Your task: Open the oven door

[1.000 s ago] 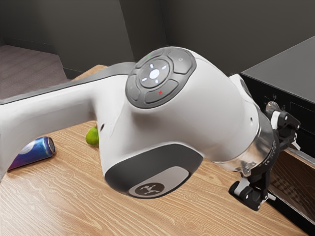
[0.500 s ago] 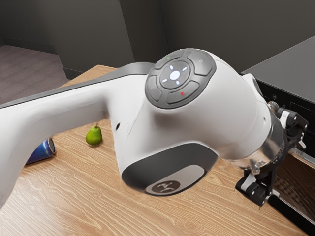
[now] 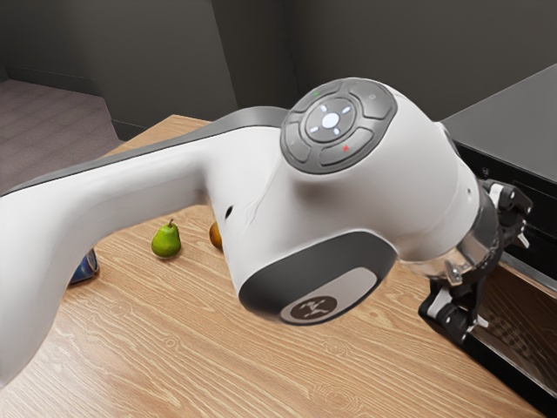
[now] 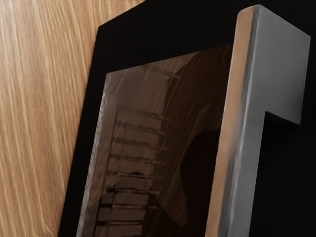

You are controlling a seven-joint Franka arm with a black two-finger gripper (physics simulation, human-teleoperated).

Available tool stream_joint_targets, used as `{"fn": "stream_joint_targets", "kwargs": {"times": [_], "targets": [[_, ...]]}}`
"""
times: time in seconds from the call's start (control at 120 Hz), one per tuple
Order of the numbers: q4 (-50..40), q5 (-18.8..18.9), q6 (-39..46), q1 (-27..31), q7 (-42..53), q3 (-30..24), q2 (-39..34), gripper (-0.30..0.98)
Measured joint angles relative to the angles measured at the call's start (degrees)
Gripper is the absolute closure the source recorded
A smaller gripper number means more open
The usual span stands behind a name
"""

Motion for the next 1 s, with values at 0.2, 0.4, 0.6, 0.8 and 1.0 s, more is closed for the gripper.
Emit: {"fn": "stream_joint_targets", "kwargs": {"times": [0.2,0.4,0.6,0.8,1.0], "targets": [[-1.38,-0.90,0.18,1.57,0.31,-0.25,0.01,0.00],[-4.18,-2.73,0.76,3.13,0.67,-0.73,-0.09,0.00],[-15.68,-2.83,3.33,7.98,1.18,-6.13,-8.57,0.00],[-27.41,-1.78,6.12,9.20,1.23,-7.23,-17.97,0.01],[-40.77,1.60,7.44,22.39,-0.79,-18.47,-31.14,0.01]]}}
